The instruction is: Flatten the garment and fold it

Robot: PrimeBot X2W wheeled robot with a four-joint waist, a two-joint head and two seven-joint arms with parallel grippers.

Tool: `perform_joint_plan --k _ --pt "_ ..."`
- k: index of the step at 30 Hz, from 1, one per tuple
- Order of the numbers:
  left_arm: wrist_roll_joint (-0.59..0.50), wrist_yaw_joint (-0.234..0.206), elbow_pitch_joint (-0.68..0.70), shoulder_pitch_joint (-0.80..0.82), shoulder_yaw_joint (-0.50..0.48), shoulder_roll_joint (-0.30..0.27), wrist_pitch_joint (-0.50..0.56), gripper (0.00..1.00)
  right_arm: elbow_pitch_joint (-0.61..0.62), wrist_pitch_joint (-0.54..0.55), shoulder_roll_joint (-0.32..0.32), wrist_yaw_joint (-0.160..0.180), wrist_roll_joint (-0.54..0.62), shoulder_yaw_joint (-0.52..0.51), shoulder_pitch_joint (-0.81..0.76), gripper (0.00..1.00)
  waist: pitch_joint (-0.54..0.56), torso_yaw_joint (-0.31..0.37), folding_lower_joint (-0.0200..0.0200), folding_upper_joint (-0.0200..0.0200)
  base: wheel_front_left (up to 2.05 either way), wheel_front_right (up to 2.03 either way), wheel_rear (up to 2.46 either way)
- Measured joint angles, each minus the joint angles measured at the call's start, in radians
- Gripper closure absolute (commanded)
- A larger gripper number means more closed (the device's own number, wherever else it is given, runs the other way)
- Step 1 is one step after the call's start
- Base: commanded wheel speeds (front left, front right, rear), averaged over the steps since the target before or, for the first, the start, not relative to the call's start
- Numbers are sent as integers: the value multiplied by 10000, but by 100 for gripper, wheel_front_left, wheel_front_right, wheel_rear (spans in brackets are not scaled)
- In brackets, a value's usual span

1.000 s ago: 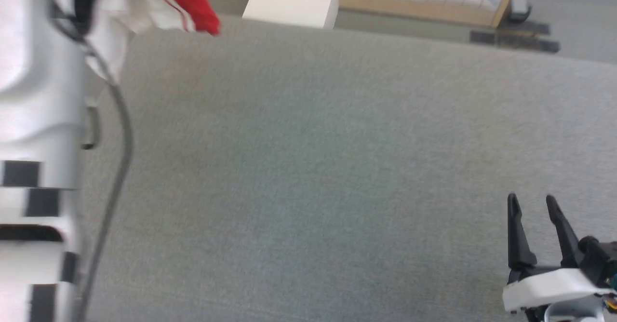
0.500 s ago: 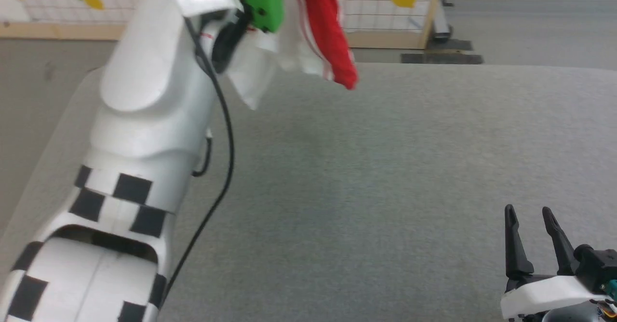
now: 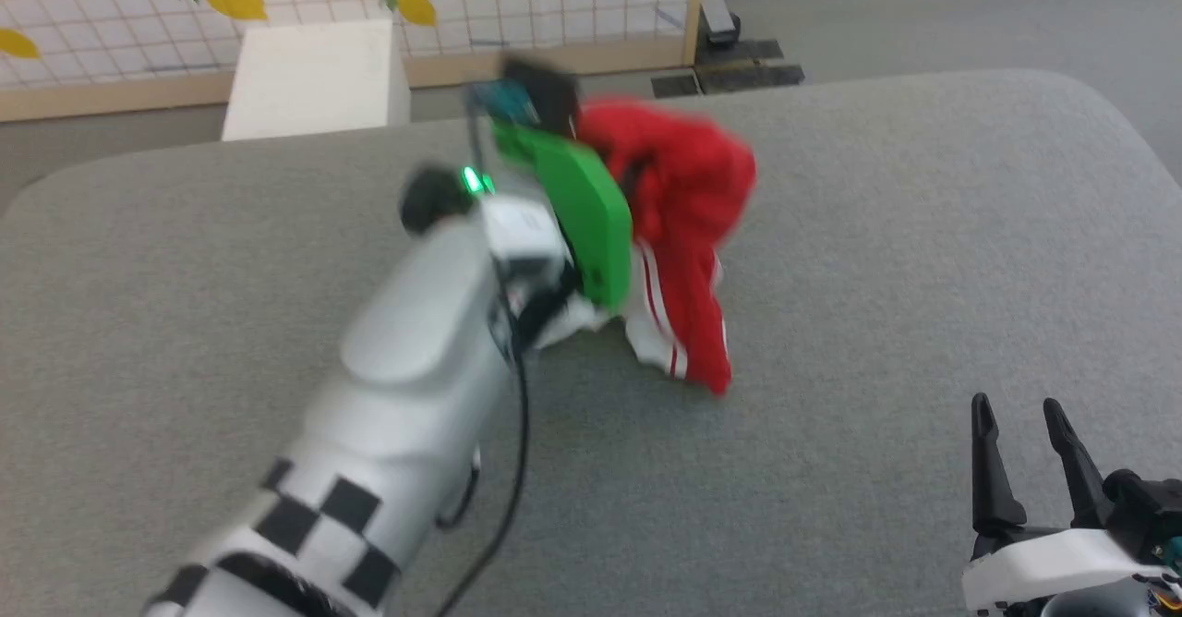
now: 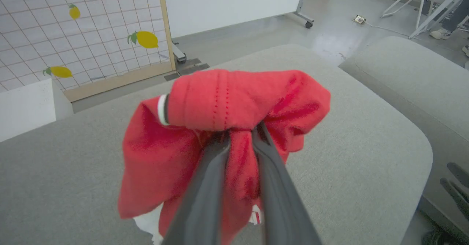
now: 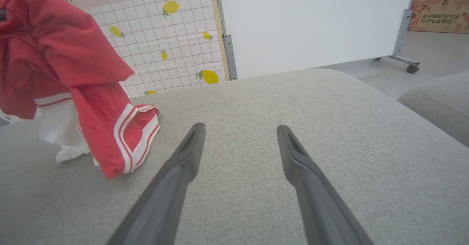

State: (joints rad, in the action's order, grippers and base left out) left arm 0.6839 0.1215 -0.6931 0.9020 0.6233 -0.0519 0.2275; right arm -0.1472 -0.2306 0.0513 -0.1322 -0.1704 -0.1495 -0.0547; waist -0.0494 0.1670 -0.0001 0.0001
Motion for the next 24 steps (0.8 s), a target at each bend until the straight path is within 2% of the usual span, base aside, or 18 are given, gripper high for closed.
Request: perform_joint_plan --k 5,13,14,15,20,24 --pt "449 -362 -719 -917 1390 36 686 100 -38 -75 2 0 -67 61 182 0 -360 215 0 0 0 0 0" --pt "1634 -715 -1202 -1776 2661 44 2096 100 -161 -90 2 0 -84 92 241 0 -700 288 0 0 0 0 0" --pt "1923 -849 -1160 -1801 2744 44 2303 42 -192 -115 0 0 -84 96 242 0 -693 205 0 0 0 0 0" --pt "2096 -917 -1106 -1799 2790 42 2311 0 -196 -136 2 0 -86 107 241 0 -687 153 0 0 0 0 0" --pt "2863 -1051 -717 -1677 2579 42 2207 0 -228 -165 -2 0 -88 151 236 0 -571 -122 1 0 0 0 0" --pt "3473 -1049 -349 -1267 1937 40 1854 0 -268 -167 -2 0 -86 123 182 0 -374 -391 1 0 0 0 0"
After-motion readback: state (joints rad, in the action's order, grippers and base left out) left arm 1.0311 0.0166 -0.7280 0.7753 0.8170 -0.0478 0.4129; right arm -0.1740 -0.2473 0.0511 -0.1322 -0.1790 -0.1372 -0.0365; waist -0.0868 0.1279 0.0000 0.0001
